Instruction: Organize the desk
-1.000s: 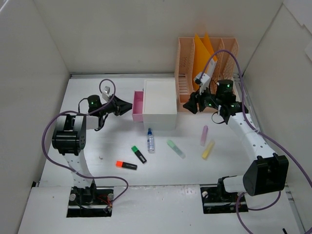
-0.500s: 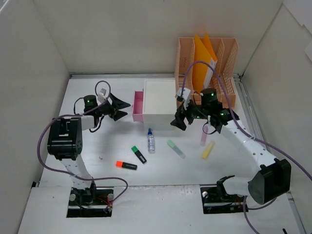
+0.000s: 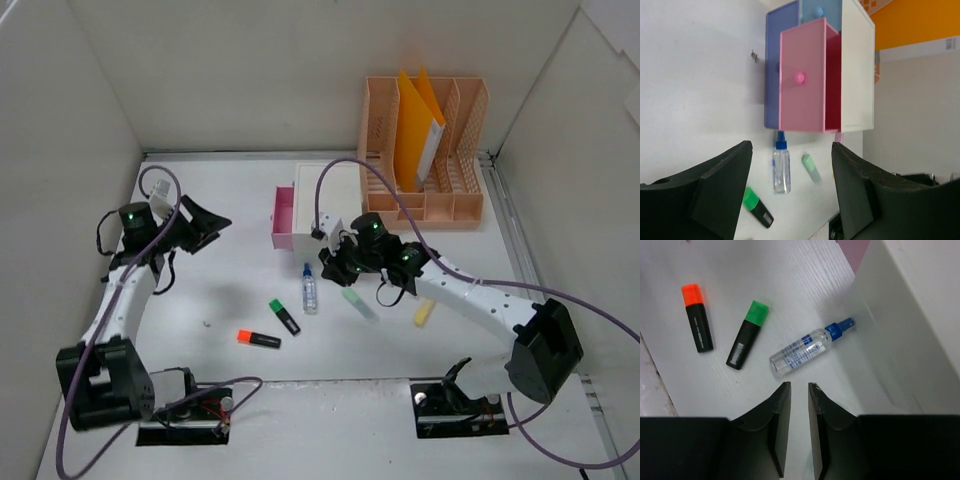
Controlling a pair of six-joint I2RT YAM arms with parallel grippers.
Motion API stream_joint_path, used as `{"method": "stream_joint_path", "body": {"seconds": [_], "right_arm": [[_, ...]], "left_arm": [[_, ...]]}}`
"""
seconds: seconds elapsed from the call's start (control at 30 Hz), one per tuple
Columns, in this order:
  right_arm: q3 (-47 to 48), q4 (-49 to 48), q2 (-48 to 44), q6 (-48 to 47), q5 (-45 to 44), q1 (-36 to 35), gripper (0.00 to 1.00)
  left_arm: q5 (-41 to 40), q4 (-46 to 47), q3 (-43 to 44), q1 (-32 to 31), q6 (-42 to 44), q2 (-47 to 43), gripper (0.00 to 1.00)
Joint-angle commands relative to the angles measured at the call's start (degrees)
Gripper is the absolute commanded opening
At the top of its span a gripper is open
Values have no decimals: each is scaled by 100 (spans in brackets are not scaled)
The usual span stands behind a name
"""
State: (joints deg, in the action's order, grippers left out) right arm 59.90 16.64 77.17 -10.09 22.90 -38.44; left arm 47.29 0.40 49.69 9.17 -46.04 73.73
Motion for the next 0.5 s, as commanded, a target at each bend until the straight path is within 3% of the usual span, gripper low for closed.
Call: {"method": "stream_joint_path", "body": {"seconds": [0.0, 0.1, 0.23, 0.47], "right_arm": [[101, -898, 228, 875, -969, -392, 19], [110, -1110, 448, 1684, -2137, -945, 28], [215, -1199, 781, 2053, -2667, -1683, 42], [365, -1199, 1396, 2968, -3537, -1870, 42]], "left_arm": [[-272, -1014, -283, 67, 526, -850, 60], [-588, -1638, -442, 129, 728, -1667, 61], [-870, -2263, -574, 182, 895, -2598, 62], [-941, -2922, -732, 234, 1009, -3181, 64]]}}
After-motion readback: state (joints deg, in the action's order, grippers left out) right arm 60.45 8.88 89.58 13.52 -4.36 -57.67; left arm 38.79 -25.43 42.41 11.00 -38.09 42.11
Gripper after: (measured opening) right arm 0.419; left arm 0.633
